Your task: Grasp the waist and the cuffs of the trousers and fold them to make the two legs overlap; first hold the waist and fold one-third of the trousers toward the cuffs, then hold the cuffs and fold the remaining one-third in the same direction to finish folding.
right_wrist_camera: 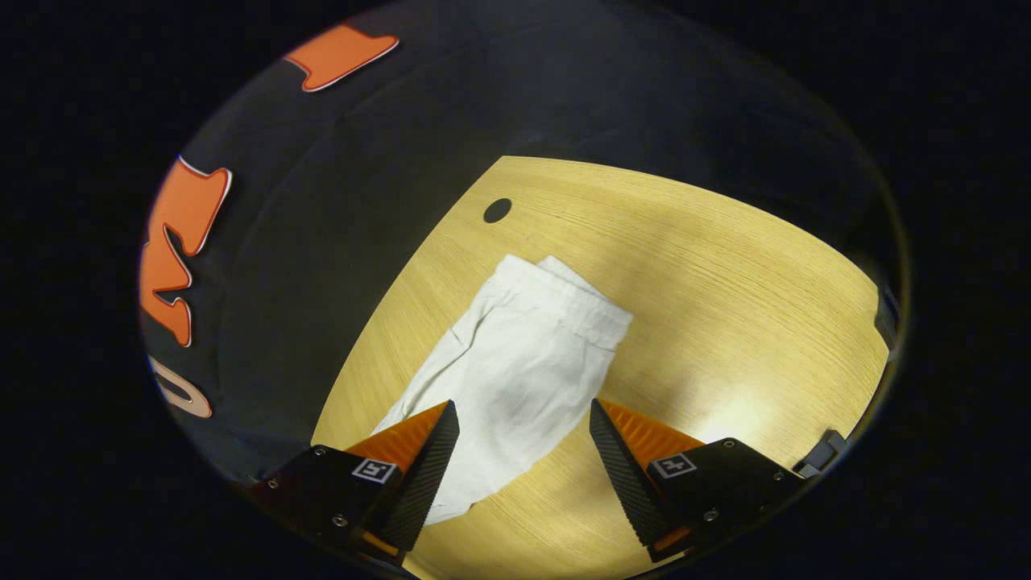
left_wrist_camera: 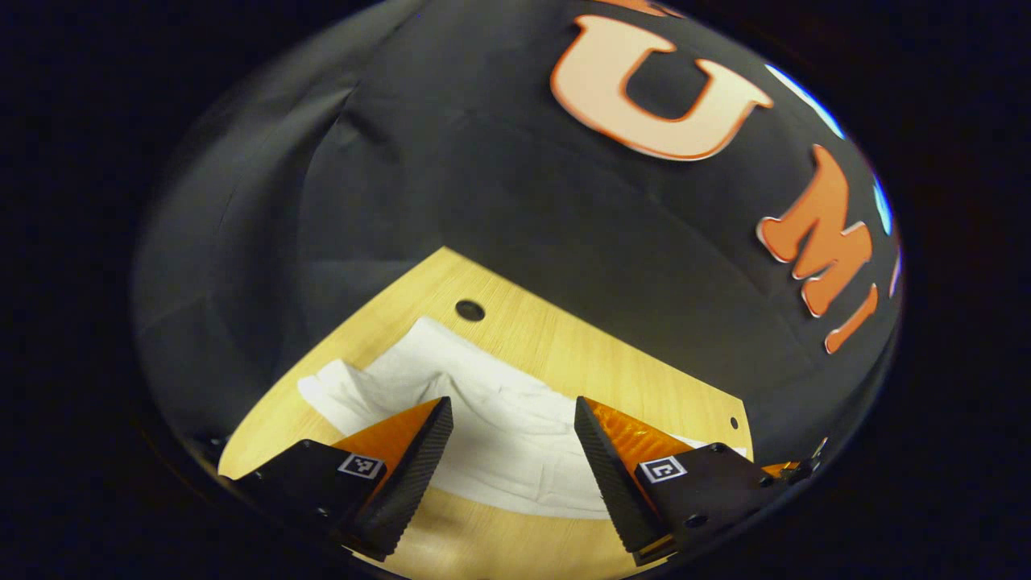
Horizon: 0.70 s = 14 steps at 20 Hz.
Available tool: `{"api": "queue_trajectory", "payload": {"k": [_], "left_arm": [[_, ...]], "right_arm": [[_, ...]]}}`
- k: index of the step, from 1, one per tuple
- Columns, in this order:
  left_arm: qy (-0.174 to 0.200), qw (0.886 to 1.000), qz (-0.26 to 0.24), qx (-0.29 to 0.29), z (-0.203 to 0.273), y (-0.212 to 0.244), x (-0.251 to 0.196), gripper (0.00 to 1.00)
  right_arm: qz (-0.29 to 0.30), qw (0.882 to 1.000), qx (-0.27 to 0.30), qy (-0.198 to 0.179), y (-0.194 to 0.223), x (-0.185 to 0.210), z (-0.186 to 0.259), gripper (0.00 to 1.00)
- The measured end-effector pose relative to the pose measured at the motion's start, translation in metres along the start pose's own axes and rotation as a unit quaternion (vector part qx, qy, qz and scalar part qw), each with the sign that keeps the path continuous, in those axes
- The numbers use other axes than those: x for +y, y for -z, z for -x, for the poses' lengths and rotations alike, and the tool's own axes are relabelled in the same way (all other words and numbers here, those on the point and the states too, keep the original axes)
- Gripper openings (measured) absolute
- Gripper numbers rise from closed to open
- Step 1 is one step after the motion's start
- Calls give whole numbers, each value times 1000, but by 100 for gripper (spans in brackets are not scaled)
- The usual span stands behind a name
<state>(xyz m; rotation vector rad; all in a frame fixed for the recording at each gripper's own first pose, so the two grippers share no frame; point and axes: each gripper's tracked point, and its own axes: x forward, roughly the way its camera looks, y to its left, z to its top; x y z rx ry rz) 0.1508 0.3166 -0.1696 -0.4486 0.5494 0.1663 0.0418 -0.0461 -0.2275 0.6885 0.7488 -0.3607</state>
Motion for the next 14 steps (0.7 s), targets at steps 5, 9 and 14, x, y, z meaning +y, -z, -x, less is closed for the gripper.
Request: {"api": "queue_trajectory", "payload": {"k": [5, 9, 14], "left_arm": [[7, 992, -112, -56, 23, -7, -29, 99], [2, 988, -140, -64, 26, 8, -36, 99], [-10, 990, -130, -54, 21, 15, -36, 99]], "right_arm": [[-43, 999, -3, 13, -3, -42, -5, 99], [-71, 997, -5, 17, -18, -58, -17, 98], [-100, 995, 8, -7, -32, -43, -46, 99]]}}
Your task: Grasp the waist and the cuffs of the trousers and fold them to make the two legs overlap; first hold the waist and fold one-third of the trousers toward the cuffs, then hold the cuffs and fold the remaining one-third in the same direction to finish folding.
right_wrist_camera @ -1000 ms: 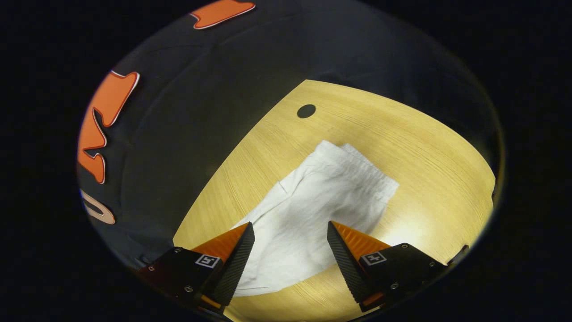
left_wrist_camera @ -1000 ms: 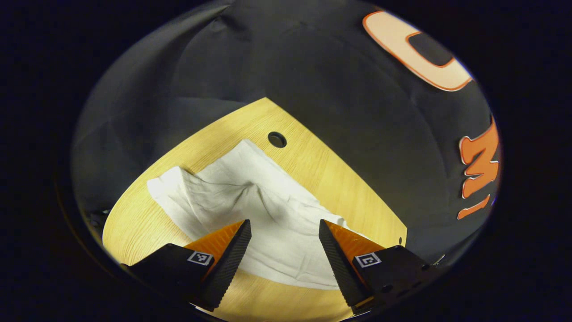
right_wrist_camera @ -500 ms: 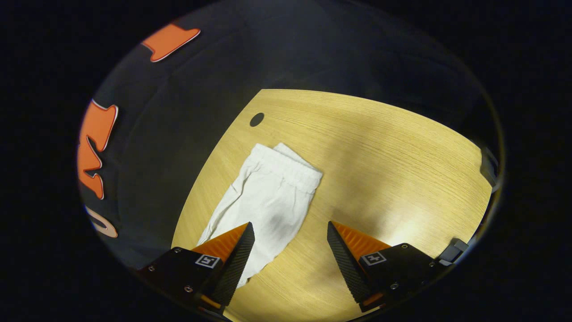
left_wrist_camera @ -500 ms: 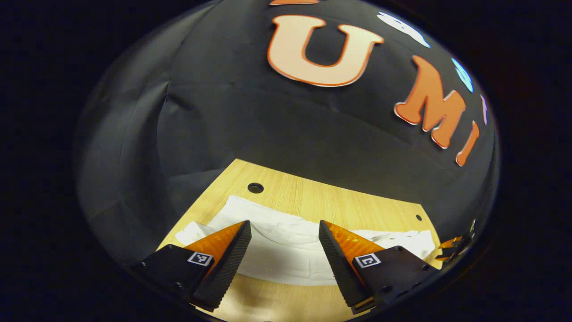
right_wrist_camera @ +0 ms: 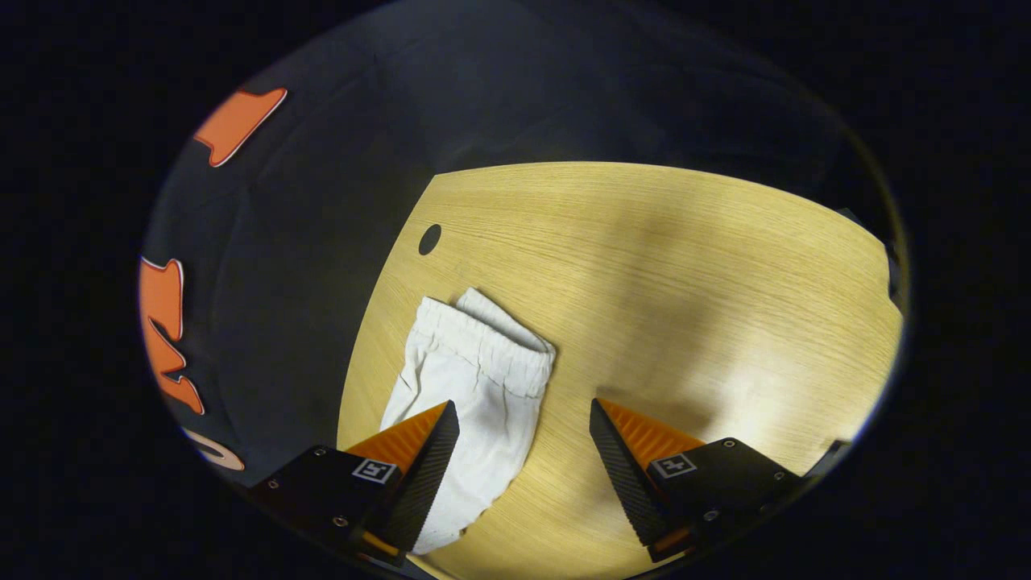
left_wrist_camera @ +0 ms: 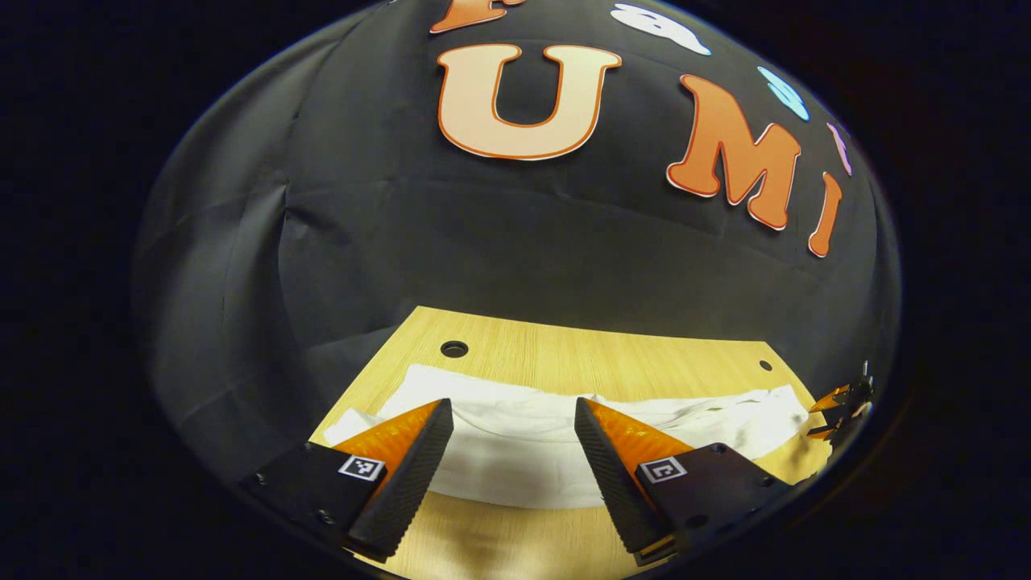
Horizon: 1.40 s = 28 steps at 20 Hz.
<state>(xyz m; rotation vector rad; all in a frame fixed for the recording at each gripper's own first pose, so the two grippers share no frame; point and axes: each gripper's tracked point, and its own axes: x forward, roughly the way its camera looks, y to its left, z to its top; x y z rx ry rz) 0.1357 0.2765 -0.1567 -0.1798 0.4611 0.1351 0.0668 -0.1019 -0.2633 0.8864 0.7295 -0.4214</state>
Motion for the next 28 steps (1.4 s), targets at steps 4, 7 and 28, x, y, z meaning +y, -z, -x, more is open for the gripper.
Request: {"api": "queue_trajectory", "payload": {"k": [4, 7, 28], "left_arm": [[-14, 1000, 0, 7, 0, 4, -2, 99], [-27, 1000, 7, 9, -2, 4, -1, 99], [-54, 998, 43, 13, 5, 10, 1, 99]], "right_arm": [[2, 1000, 10, 0, -7, 10, -24, 98], [5, 1000, 7, 1, -14, 18, -38, 98], [116, 992, -50, -2, -42, 14, -17, 0]]}}
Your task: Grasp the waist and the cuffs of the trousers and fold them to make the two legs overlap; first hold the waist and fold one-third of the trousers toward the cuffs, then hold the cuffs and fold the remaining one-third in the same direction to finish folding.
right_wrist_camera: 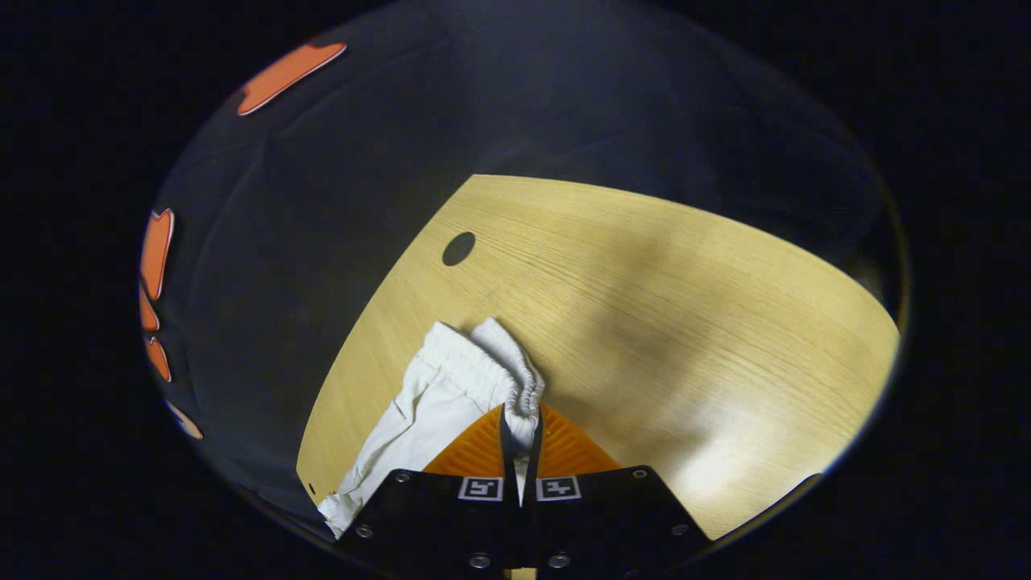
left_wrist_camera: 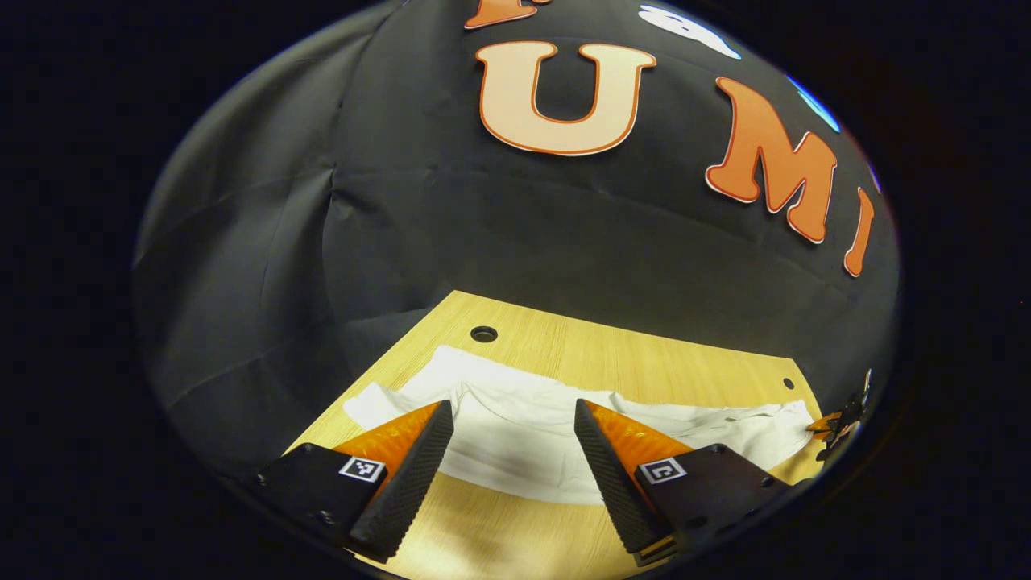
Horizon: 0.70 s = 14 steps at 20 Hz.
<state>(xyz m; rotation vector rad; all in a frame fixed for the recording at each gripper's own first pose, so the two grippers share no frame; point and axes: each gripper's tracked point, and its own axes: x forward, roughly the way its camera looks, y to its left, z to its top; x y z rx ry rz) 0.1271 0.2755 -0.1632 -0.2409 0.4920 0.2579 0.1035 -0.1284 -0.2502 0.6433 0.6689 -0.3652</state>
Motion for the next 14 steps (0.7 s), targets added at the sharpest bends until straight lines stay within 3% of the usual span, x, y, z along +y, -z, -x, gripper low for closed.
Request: {"api": "queue_trajectory", "payload": {"k": [4, 14], "left_arm": [[16, 1000, 0, -7, 4, -4, 5, 99], [37, 997, -43, -47, 12, -45, 90, 100]], "right_arm": [[33, 999, -31, -27, -9, 22, 15, 0], [114, 985, -103, -79, -15, 48, 39, 1]]}}
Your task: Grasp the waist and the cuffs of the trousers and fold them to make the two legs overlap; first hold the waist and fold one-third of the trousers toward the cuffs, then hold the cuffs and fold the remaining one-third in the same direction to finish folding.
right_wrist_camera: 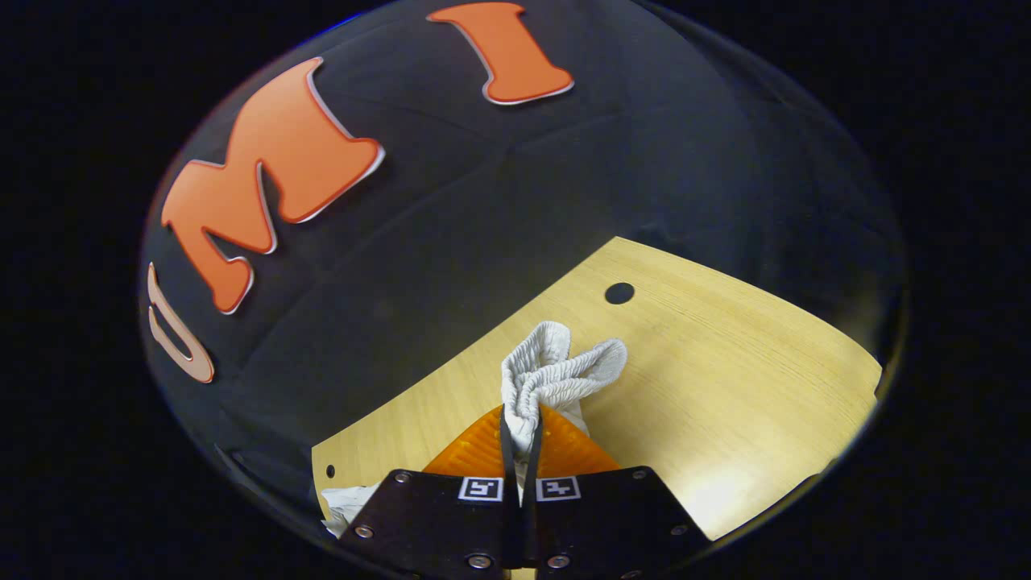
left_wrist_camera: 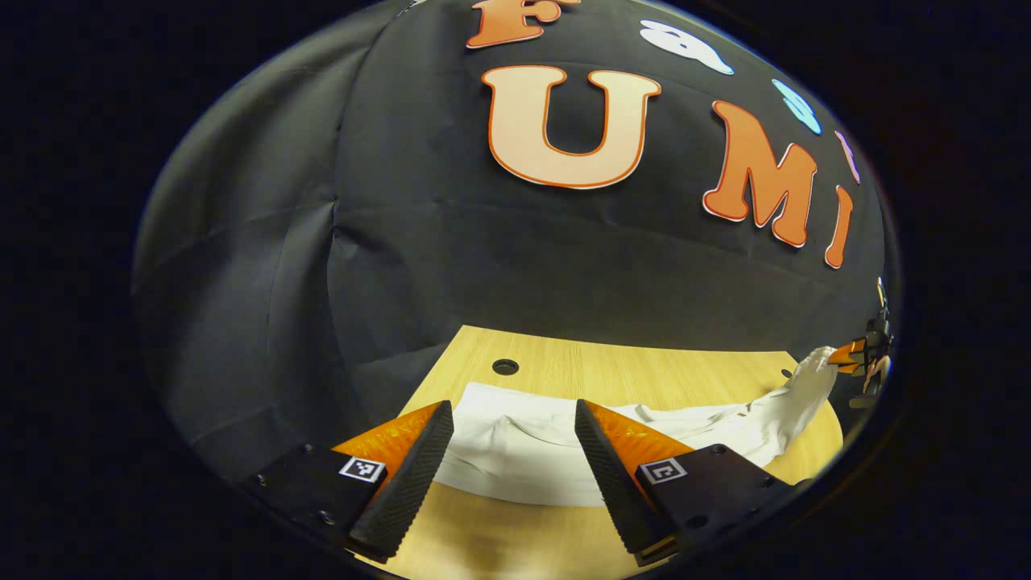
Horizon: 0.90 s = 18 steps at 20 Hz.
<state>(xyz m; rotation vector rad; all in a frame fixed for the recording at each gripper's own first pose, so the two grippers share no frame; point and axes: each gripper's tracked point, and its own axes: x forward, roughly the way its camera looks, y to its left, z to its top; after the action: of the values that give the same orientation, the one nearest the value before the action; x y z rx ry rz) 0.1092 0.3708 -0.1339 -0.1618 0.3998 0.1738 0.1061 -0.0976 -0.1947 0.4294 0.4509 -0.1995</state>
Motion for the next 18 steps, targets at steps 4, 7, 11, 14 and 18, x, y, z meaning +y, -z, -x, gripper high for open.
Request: {"api": "queue_trajectory", "payload": {"k": [4, 7, 11, 14, 18], "left_arm": [[5, 1000, -1, -15, 6, -11, 47, 99], [3, 1000, -1, -17, 13, -13, 82, 99], [-8, 1000, 11, -16, 15, -6, 129, 99], [-19, 1000, 20, -9, 19, 4, 156, 99], [-41, 999, 34, -4, 23, 1, 172, 99]], "right_arm": [[26, 999, 1, -30, 4, 0, -3, 0], [41, 997, 15, -58, 7, -1, -3, 1], [62, 993, 59, -82, 6, -6, -1, 0], [86, 990, 80, -79, -9, -11, 2, 0], [126, 984, 106, -67, -11, -9, 6, 0]]}}
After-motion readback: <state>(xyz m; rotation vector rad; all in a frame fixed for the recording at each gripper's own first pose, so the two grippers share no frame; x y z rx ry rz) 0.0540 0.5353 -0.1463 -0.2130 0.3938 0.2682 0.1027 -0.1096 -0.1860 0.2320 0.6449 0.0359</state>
